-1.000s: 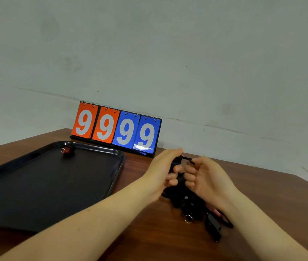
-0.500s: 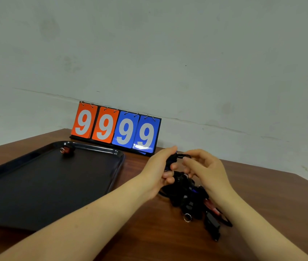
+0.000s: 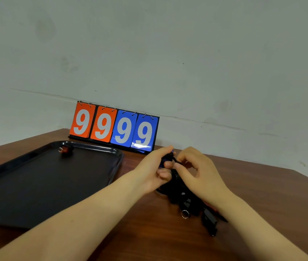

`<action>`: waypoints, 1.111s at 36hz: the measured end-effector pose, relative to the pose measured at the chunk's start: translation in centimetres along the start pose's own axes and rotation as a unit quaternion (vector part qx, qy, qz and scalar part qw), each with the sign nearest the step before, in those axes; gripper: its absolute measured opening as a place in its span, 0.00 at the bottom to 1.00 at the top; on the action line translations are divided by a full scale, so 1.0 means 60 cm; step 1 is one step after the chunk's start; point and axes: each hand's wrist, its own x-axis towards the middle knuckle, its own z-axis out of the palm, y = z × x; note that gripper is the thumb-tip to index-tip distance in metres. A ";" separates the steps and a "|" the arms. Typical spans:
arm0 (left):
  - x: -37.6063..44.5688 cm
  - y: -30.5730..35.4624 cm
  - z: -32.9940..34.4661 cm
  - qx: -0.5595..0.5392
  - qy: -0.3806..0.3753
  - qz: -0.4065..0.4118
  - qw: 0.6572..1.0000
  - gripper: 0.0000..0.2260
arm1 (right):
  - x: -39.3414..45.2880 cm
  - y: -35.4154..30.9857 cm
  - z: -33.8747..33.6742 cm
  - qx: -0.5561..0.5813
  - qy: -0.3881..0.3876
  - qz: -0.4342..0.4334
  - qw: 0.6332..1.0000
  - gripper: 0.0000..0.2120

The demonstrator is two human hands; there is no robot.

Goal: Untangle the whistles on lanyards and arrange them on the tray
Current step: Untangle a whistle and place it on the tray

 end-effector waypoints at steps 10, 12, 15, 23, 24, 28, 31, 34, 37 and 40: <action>-0.014 0.015 0.005 -0.007 -0.051 -0.007 0.999 0.08 | -0.001 -0.004 -0.001 -0.047 0.087 0.007 0.995 0.03; -0.013 0.011 0.007 -0.001 -0.054 0.002 0.999 0.10 | 0.000 -0.002 -0.006 -0.067 0.118 -0.002 0.991 0.03; -0.013 0.004 0.010 0.072 -0.033 0.047 0.996 0.10 | 0.002 0.001 -0.013 -0.082 0.148 -0.006 0.986 0.04; -0.020 -0.007 0.018 0.169 -0.006 0.097 0.981 0.12 | 0.006 -0.006 -0.010 0.081 0.097 0.131 0.983 0.06; -0.021 -0.008 0.020 0.174 -0.007 0.093 0.980 0.12 | 0.007 -0.008 -0.011 0.116 0.091 0.153 0.977 0.06; -0.023 -0.010 0.023 0.197 -0.011 0.089 0.976 0.15 | 0.013 -0.005 -0.014 0.283 0.065 0.239 0.927 0.06; -0.021 -0.009 0.023 0.246 0.017 0.108 0.963 0.16 | 0.014 0.004 -0.014 0.411 0.039 0.287 0.864 0.10; -0.017 -0.009 0.020 0.315 0.056 0.145 0.936 0.17 | 0.013 0.005 -0.010 0.470 0.022 0.300 0.830 0.12; -0.013 -0.012 0.015 0.340 0.082 0.174 0.920 0.16 | 0.012 0.003 -0.005 0.487 0.020 0.302 0.820 0.10; -0.010 -0.018 0.014 0.359 0.097 0.209 0.905 0.16 | 0.009 0.001 -0.005 0.496 0.013 0.302 0.814 0.10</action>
